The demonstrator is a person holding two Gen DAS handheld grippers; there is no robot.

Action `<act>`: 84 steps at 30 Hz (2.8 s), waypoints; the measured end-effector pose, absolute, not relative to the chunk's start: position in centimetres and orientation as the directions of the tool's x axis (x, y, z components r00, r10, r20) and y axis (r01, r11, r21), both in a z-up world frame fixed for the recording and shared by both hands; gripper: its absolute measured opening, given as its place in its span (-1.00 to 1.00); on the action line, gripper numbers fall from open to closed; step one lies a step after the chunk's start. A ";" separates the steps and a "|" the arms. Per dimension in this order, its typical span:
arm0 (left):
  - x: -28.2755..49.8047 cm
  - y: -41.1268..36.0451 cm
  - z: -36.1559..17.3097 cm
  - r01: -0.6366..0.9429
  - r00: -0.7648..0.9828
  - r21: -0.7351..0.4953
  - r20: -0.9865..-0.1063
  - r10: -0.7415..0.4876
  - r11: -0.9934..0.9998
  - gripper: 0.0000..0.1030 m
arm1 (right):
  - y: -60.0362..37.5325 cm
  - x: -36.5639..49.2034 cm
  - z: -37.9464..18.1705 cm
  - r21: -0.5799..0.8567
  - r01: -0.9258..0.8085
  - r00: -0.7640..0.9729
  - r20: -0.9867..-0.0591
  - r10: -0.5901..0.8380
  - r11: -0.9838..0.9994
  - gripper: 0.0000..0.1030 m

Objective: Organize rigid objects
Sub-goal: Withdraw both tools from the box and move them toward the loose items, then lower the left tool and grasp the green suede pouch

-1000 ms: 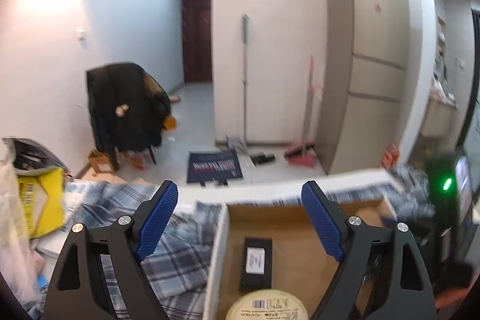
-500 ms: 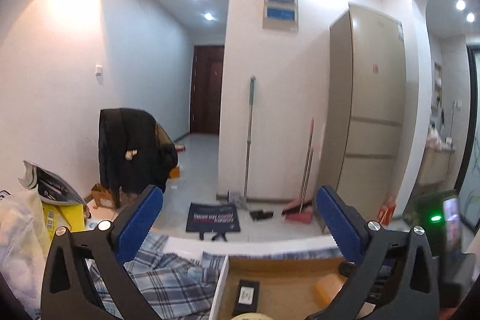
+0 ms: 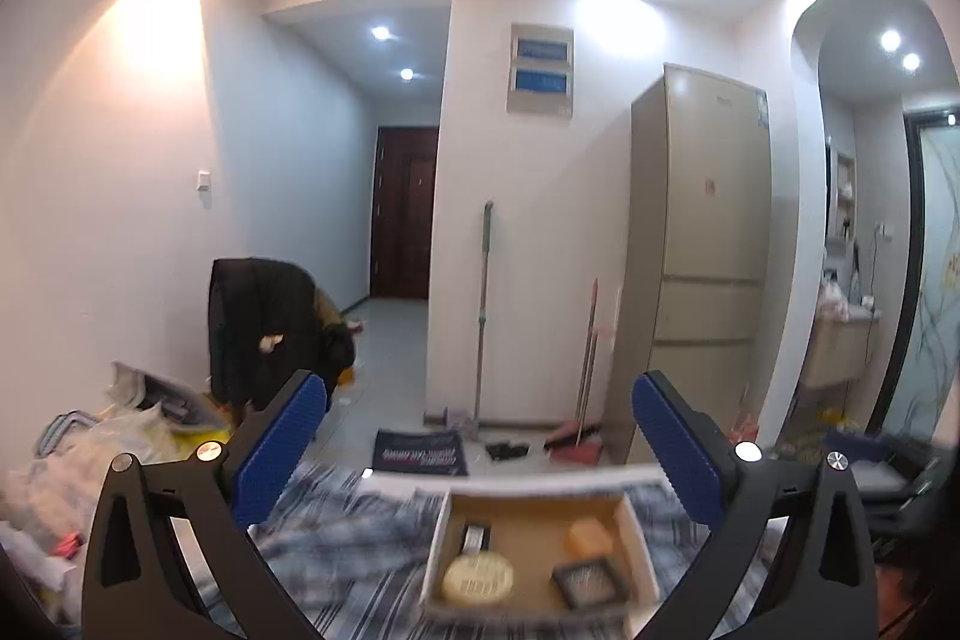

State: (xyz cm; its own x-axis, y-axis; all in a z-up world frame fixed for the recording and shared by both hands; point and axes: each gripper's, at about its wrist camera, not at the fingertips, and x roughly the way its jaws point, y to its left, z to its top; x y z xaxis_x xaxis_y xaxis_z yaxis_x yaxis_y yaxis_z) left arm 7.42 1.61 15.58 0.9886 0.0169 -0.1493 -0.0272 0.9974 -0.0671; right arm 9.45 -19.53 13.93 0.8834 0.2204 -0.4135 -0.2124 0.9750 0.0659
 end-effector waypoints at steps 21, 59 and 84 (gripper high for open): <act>5.4 1.6 3.2 0.091 0.865 -0.116 -0.482 -0.136 0.989 1.00 | -21.4 2.0 5.7 0.078 -0.063 0.880 -0.466 0.093 0.995 0.57; 13.0 1.9 -9.1 0.184 0.542 -0.144 -0.811 -0.222 0.972 0.46 | -21.7 6.2 -2.4 0.095 -0.098 0.735 -0.665 0.137 0.991 0.57; 13.2 -0.8 -10.3 0.265 0.493 -0.022 -0.856 -0.155 0.964 0.49 | -21.9 6.3 -2.2 0.076 -0.072 0.746 -0.658 0.104 0.995 0.57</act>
